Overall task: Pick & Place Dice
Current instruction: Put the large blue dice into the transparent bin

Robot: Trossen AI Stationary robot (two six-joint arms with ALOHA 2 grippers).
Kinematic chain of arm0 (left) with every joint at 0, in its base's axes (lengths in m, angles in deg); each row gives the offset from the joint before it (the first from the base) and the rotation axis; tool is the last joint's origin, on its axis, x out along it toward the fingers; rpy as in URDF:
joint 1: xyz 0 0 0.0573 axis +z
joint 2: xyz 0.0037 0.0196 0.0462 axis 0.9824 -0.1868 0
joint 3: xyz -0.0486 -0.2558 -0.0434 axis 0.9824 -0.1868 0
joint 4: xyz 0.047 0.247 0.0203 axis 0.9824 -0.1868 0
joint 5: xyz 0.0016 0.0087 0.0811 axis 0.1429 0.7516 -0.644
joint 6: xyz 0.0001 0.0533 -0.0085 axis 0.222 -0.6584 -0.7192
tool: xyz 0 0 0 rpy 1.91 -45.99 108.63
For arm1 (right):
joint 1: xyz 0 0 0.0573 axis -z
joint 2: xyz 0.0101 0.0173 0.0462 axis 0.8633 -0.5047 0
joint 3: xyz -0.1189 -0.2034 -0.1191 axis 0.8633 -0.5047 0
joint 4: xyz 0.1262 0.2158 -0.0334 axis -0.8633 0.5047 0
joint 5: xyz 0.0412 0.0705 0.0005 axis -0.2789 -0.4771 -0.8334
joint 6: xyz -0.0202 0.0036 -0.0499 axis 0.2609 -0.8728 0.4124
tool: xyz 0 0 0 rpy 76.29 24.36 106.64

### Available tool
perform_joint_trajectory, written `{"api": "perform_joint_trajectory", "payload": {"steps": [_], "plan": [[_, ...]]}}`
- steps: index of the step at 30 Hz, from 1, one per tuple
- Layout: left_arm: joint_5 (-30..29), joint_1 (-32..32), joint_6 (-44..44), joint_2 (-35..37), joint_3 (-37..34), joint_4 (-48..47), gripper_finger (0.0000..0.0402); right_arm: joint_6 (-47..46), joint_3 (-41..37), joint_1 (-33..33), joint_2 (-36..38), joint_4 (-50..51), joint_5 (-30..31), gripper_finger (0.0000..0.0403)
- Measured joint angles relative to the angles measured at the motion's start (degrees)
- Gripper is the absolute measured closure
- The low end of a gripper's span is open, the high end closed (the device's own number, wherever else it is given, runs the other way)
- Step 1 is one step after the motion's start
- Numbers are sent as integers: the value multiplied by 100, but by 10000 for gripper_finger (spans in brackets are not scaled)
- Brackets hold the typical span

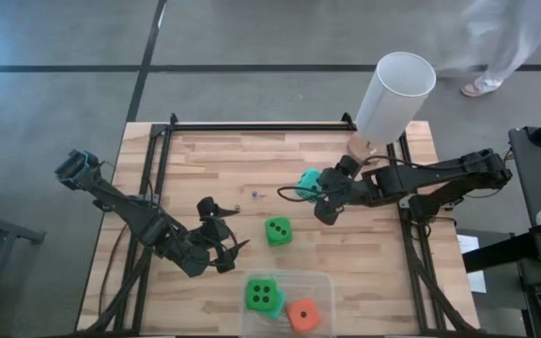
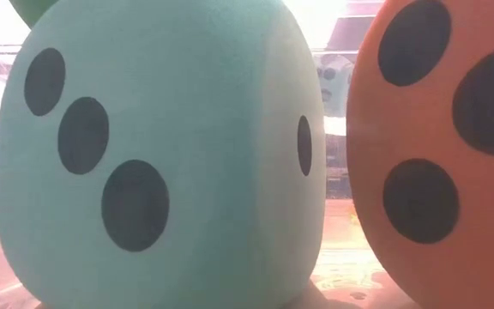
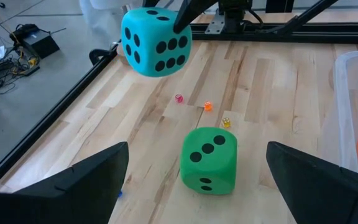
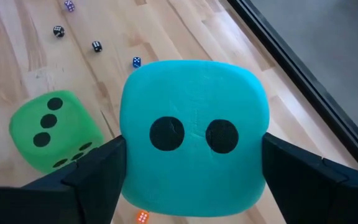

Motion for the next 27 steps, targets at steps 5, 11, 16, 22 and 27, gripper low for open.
{"api": "perform_joint_trajectory", "payload": {"steps": [5, 11, 16, 22, 27], "plan": [[0, 0, 0, 1, 0, 0, 16, -12, 0, 0, 1, 105, 143, 80], [-2, 0, 0, 0, 0, 0, 18, -15, 0, 4, 1, 86, 152, 79], [-2, 0, 0, 2, 0, 0, 20, 18, 0, 4, 1, 88, 150, 80], [-2, -1, 0, 1, 0, 0, 16, 113, 0, 0, 1, 89, 150, 87], [-1, -1, 0, 0, 0, 0, 20, 109, 0, -17, 62, 87, 146, 92]]}}
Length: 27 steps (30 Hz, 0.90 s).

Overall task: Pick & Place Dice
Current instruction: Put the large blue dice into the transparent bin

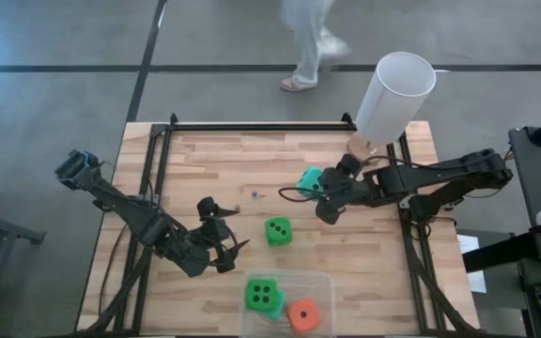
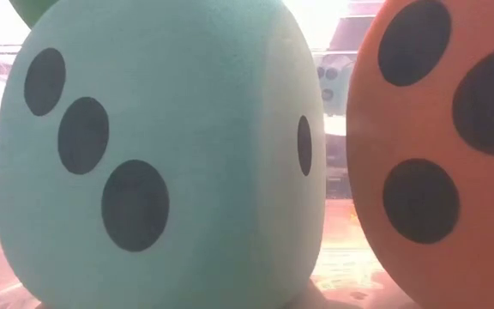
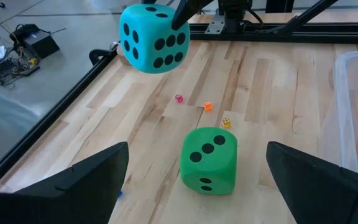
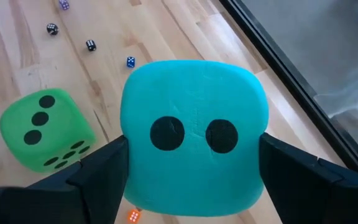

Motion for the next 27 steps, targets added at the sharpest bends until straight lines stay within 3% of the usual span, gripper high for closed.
{"api": "perform_joint_trajectory", "payload": {"steps": [11, 27], "plan": [[2, 0, 0, 0, 0, 0, 14, 161, 0, -295, 242, -138, -46, 91], [0, 1, 0, 2, 0, 0, 14, 695, 641, -1877, 311, -204, -386, 90]]}}
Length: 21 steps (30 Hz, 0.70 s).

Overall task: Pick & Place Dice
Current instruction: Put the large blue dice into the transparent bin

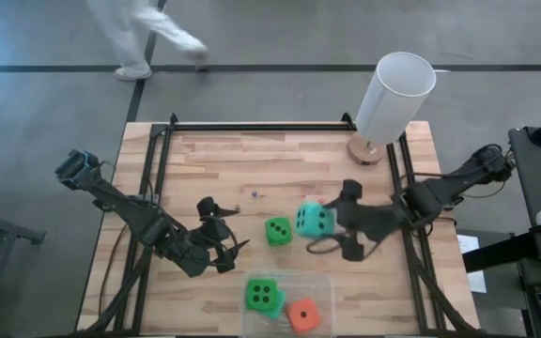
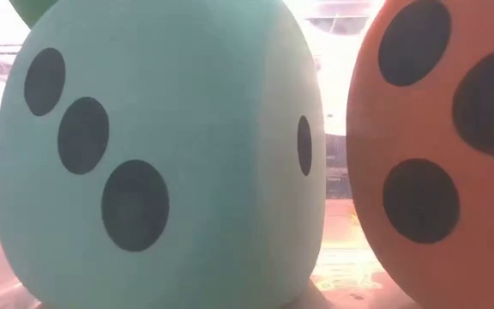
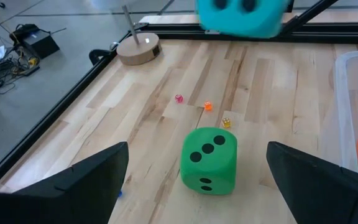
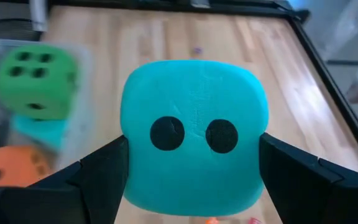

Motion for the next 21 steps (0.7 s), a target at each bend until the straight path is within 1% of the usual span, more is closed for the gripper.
{"api": "perform_joint_trajectory", "payload": {"steps": [12, 17, 21], "plan": [[1, -1, 0, -1, 0, 0, 19, -195, 28, -1186, -51, -388, 24, 88], [0, 0, 0, 0, 0, 0, 15, -212, 22, -1373, -278, -595, 66, 88], [2, 0, 0, 0, 0, 0, 14, -214, 19, -1372, -592, -660, 24, 87]]}}
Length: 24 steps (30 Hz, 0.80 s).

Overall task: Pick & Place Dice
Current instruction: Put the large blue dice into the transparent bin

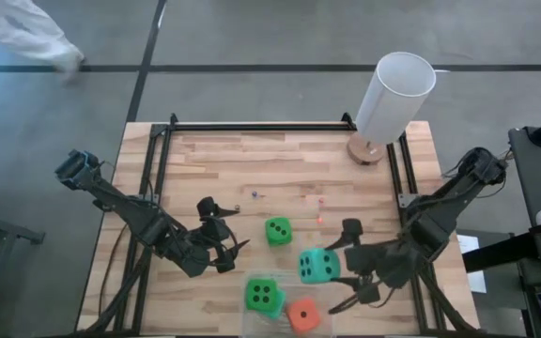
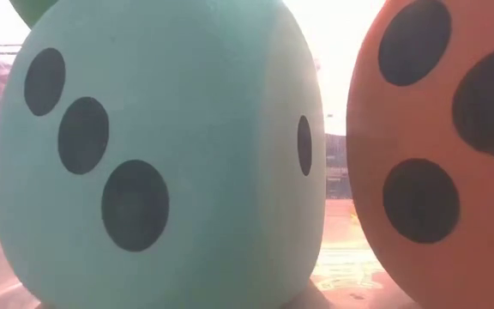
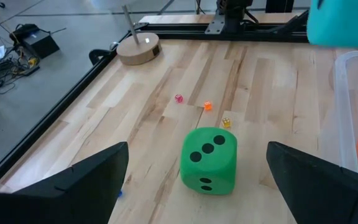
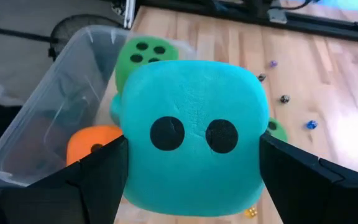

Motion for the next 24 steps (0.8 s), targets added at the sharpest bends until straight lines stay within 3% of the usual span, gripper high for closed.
{"api": "perform_joint_trajectory", "payload": {"steps": [6, 14, 24], "plan": [[0, 0, 0, 0, 0, 0, 18, 19, 146, -12, -412, -147, -172, 87], [0, 0, 0, -2, 0, 0, 14, -1, 530, -12, -941, -356, -903, 87], [0, 0, 0, -2, 0, 0, 18, 113, 957, -47, -1474, -323, -1154, 85]]}}
